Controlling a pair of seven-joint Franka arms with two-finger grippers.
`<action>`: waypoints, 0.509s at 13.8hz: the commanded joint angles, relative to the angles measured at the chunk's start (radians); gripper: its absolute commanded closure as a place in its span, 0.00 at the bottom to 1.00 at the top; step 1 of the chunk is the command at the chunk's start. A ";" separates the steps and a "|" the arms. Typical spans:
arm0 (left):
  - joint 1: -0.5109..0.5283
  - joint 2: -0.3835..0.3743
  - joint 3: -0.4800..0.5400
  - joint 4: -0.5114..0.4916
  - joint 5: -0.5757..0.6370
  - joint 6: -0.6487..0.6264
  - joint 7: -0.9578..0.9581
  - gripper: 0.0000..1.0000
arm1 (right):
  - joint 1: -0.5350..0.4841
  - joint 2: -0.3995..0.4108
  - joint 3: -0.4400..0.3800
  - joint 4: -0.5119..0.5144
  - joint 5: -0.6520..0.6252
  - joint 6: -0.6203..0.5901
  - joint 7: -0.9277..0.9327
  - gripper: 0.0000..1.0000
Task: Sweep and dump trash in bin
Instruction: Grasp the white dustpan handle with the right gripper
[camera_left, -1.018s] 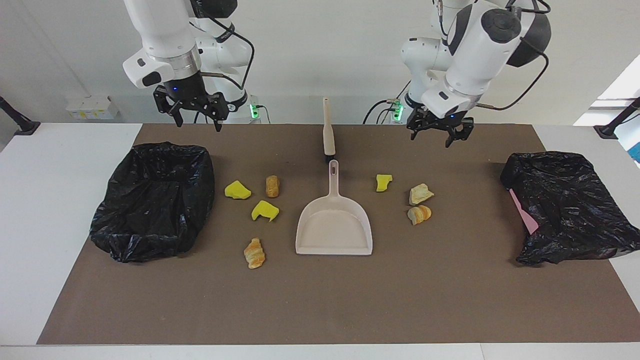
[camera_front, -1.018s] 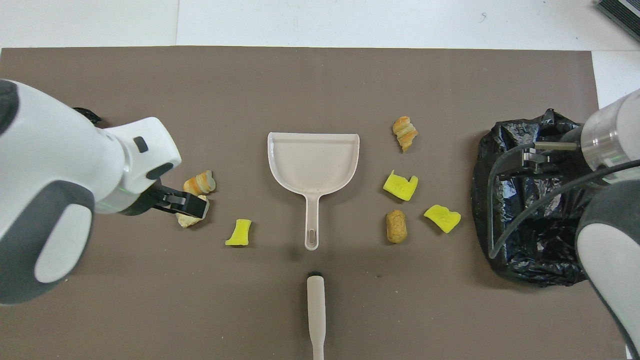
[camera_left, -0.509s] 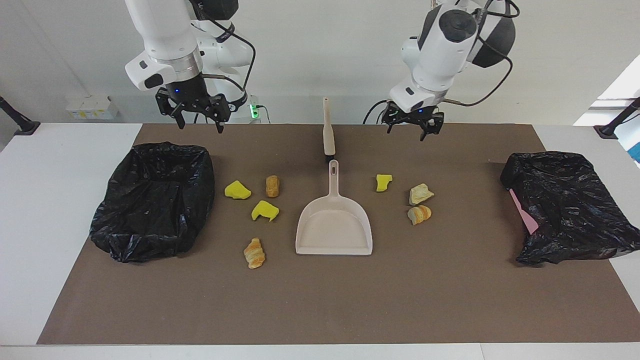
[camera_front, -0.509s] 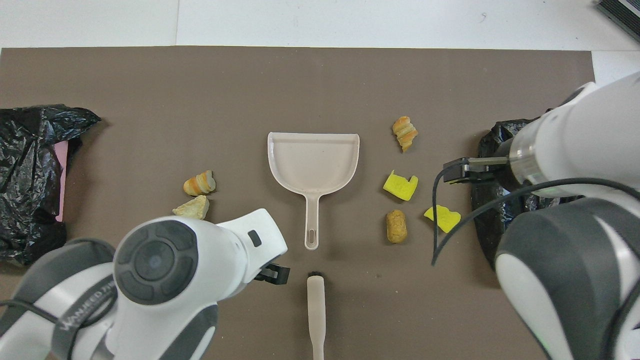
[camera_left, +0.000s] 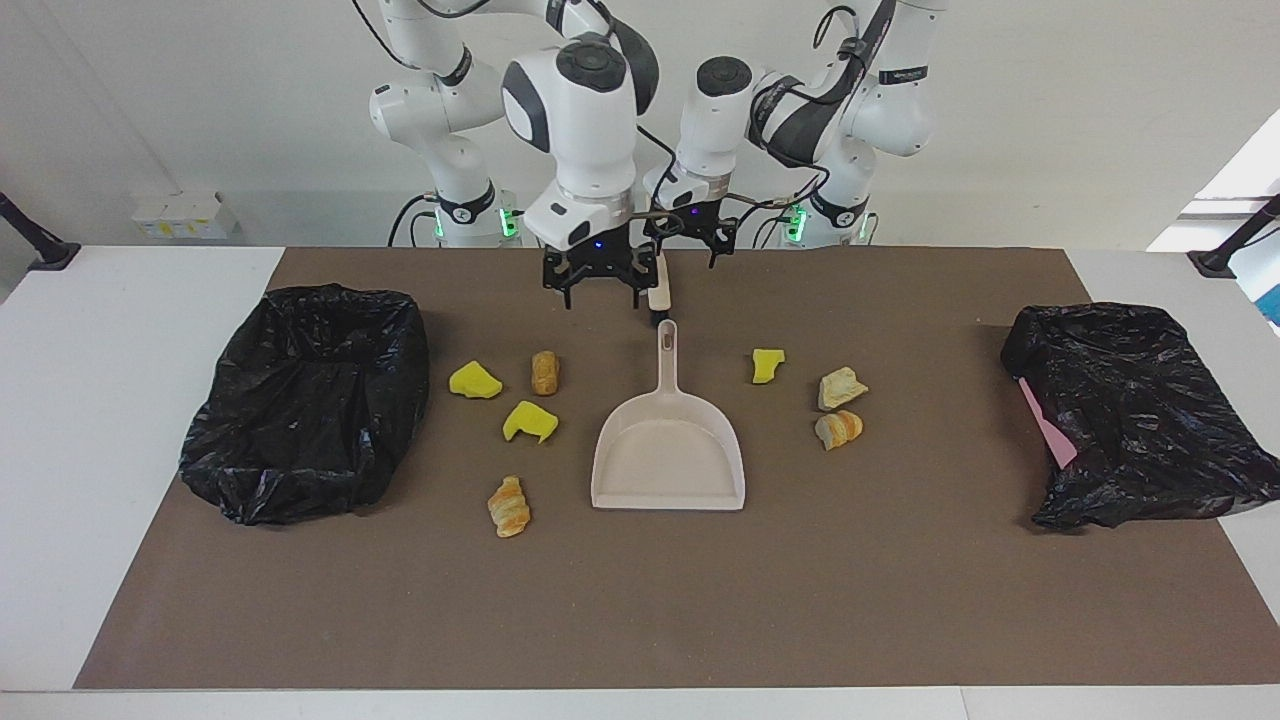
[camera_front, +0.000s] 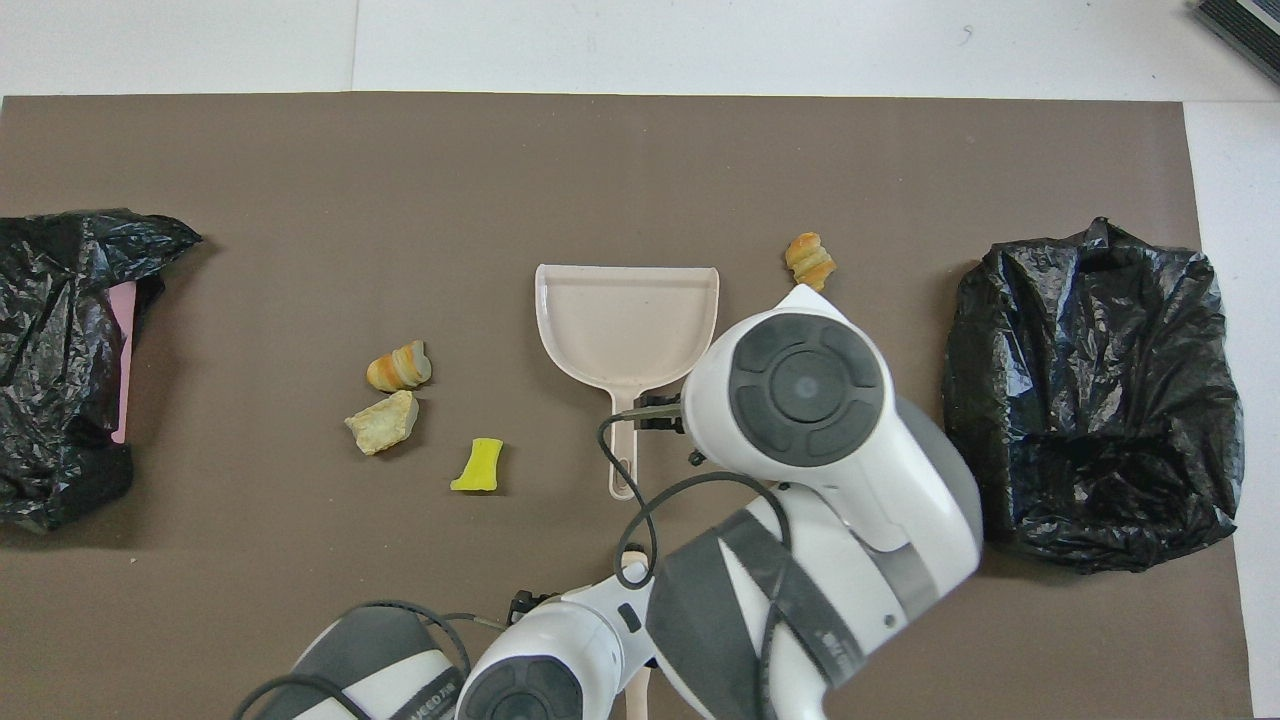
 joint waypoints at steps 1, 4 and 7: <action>-0.110 -0.023 0.021 -0.102 -0.010 0.130 -0.079 0.00 | 0.046 0.100 -0.007 0.058 -0.023 0.044 0.044 0.00; -0.202 -0.022 0.021 -0.161 -0.010 0.193 -0.147 0.00 | 0.075 0.185 -0.005 0.094 -0.080 0.079 0.044 0.00; -0.272 -0.014 0.021 -0.184 -0.010 0.218 -0.228 0.00 | 0.100 0.246 -0.004 0.093 -0.089 0.144 0.043 0.00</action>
